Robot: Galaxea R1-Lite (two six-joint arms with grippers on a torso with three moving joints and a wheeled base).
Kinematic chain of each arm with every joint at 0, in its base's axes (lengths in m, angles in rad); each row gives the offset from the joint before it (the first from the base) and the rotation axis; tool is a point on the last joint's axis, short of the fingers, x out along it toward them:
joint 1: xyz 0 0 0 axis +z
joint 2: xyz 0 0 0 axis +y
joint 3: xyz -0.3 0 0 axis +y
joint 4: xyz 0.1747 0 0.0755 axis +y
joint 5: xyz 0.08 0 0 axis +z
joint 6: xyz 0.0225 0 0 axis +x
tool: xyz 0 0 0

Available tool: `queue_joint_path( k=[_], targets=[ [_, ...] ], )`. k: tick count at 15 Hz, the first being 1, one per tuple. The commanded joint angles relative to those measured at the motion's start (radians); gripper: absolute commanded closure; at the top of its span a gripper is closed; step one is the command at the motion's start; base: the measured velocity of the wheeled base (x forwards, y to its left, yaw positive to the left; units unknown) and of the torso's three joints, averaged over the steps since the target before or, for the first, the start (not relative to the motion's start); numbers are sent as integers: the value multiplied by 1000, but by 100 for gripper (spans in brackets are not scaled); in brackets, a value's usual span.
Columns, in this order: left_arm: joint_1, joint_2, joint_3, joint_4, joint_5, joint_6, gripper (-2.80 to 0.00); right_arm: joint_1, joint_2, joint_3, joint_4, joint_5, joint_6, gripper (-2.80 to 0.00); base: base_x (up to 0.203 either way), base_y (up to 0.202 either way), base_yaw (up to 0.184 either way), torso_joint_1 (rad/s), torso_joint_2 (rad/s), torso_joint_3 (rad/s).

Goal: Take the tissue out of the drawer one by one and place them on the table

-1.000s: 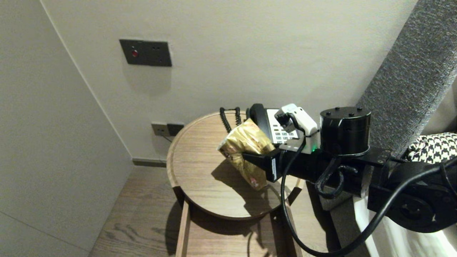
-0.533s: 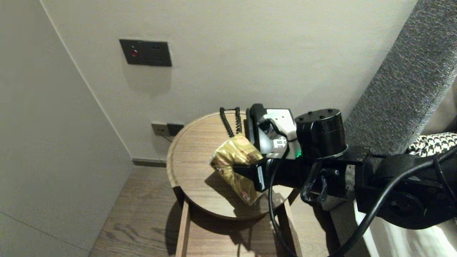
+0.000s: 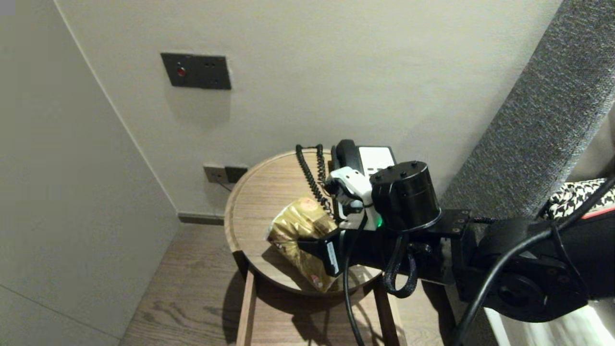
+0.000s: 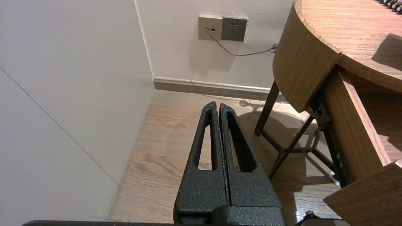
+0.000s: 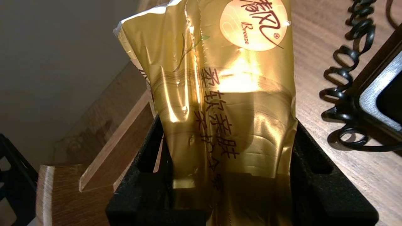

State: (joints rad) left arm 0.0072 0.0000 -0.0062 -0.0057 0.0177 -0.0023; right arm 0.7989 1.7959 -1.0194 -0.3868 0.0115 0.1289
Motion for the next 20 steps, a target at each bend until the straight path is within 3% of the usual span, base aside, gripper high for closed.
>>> queue_joint_path(
  k=[1,10,11,20],
  targets=[
    [0,-2,0,0,1,-1,0,2,15,-1,-3,1,-2,0,0,0,0,0,0,0],
    [0,-2,0,-1,1,-1,0,23,42,12,-7,-1,-34,0,0,0,0,0,0,0],
    [0,-2,0,-1,1,0,0,23,42,12,-7,-1,-34,-280,0,0,0,0,0,0],
    [0,-2,0,0,1,-1,0,10,-73,4,-5,0,-37,-280,0,0,0,0,0,0]
  ],
)
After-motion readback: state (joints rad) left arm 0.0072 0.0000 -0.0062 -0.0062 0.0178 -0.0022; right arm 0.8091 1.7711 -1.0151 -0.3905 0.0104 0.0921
